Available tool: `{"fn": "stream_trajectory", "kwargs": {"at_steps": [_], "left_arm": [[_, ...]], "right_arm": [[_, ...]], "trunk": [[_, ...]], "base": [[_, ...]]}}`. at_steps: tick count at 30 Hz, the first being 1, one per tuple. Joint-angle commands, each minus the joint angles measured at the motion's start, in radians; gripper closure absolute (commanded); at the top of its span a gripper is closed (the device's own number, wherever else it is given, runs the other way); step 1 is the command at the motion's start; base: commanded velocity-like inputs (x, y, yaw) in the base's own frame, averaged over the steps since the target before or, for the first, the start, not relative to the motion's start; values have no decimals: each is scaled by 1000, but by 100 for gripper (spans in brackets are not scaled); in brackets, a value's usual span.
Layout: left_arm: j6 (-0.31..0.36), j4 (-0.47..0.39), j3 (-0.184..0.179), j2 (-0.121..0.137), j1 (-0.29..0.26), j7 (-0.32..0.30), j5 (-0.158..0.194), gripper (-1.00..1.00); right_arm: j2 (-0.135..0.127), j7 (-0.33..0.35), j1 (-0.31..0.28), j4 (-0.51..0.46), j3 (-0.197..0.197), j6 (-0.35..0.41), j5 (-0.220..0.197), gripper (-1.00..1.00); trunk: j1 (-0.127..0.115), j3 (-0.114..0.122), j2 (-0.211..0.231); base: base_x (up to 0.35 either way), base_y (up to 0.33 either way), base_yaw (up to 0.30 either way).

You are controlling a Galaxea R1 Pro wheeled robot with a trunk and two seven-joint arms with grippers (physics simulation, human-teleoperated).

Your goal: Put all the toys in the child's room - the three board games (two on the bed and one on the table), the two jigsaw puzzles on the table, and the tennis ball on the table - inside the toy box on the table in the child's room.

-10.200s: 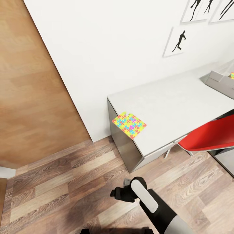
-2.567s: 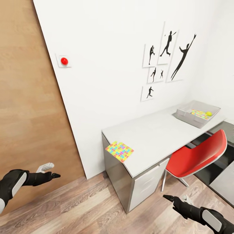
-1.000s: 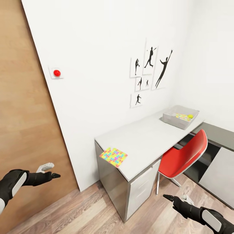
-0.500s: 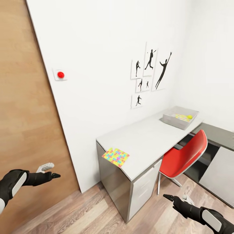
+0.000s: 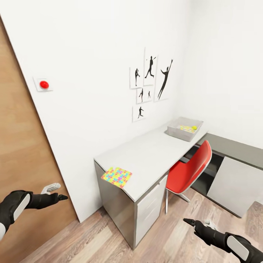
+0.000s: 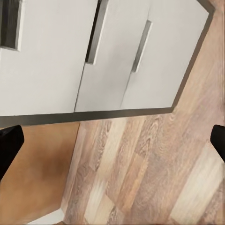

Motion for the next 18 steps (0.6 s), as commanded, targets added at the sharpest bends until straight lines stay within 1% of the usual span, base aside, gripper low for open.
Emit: {"fn": "stream_trajectory", "kwargs": {"at_steps": [1,7,11,15,18], "left_arm": [[6,-1,-2,1,0,-1,4,-100],[7,-1,-1,1,0,-1,4,-100],[7,-1,-1,1,0,-1,4,-100],[7,-1,-2,1,0,-1,4,-100],[6,-1,-1,1,0,-1,4,-100]], "right_arm": [[-1,1,-1,0,4,4,-7,-100],[0,-1,-1,0,5,4,-7,-100],[0,-2,-1,0,6,1,-7,-100],[0,-3,-1,1,6,-2,-7,-100],[0,-3,-1,0,8,-4,-7,-100]], "trunk": [[0,-1,-1],[0,-1,-1],[0,-1,-1],[0,-1,-1],[0,-1,-1]], "base": [[-54,0,-280],[-27,53,-281],[0,180,-281],[66,226,-281],[40,99,-281]]}}
